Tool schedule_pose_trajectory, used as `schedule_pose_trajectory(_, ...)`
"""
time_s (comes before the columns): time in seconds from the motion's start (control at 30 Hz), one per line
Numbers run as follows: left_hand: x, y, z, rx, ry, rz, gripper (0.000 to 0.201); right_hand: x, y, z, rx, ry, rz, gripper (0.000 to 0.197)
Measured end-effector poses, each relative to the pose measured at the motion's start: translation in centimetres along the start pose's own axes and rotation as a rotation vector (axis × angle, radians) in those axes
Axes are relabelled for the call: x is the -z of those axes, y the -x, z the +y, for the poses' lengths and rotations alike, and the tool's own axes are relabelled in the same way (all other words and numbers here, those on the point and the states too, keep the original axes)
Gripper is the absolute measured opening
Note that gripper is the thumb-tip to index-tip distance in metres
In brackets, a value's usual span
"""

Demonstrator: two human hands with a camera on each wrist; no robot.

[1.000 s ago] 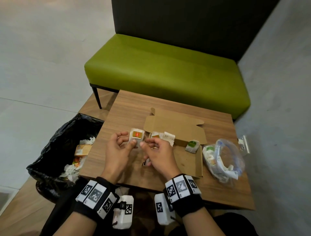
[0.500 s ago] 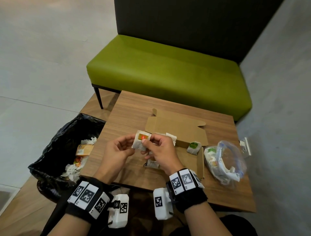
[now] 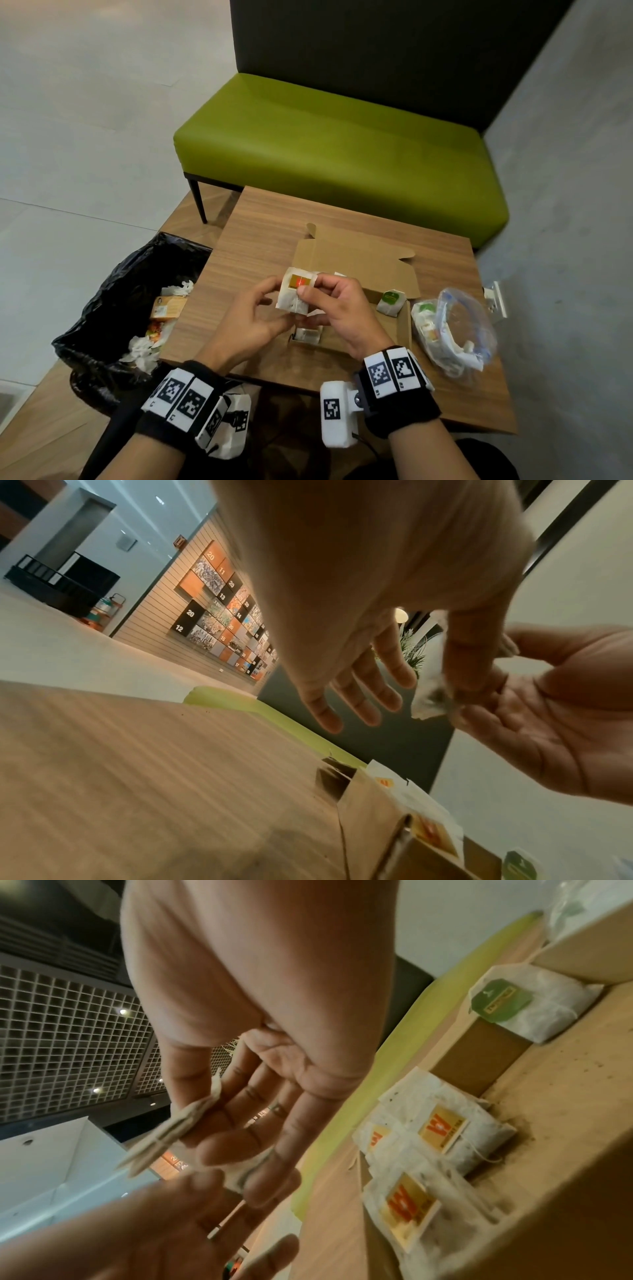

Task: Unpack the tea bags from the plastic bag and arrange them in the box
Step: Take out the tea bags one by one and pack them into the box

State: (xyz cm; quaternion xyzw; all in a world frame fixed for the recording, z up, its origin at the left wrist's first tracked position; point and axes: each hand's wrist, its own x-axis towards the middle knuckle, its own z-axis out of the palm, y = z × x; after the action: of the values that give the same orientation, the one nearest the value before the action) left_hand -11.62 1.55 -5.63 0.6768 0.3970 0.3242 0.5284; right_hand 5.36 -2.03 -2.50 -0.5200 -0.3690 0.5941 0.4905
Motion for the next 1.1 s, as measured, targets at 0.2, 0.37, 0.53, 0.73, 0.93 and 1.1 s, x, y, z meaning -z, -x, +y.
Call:
schedule_pose_trajectory(0.2,-1.3,0.2,0.1,-0.006,0.071,0.024,0.036,0.8,0.2,-0.5,0.040,-0.078,0.068,0.012)
schedule_pose_trajectory(0.37,-2.1,0.2,0.6,-0.018,0.075,0.122,0.019,1.8,0.8,-0.4,0.046,-0.068,0.103,0.008)
schedule_pose_trajectory(0.53,-3.2,-0.5,1.5,0.113,0.264,0.337,0.018,2.9,1.7,-0.3,0.031,-0.041,0.117,0.009)
schedule_pose_trajectory(0.73,-3.9,-0.6,1.8,0.136,0.247,0.186,0.016,3.3,1.8,0.2,0.097,-0.055,0.304,0.021)
schedule_pose_trajectory(0.93,-4.1,-0.6,1.5,0.143,0.267,0.131,0.018,3.4,1.5,-0.1,0.124,0.035,0.353,0.037)
schedule_pose_trajectory(1.1,-4.3,-1.0,1.4,0.194,0.345,0.240,0.010,4.0,1.6,-0.1,0.104,0.033,0.379,0.028)
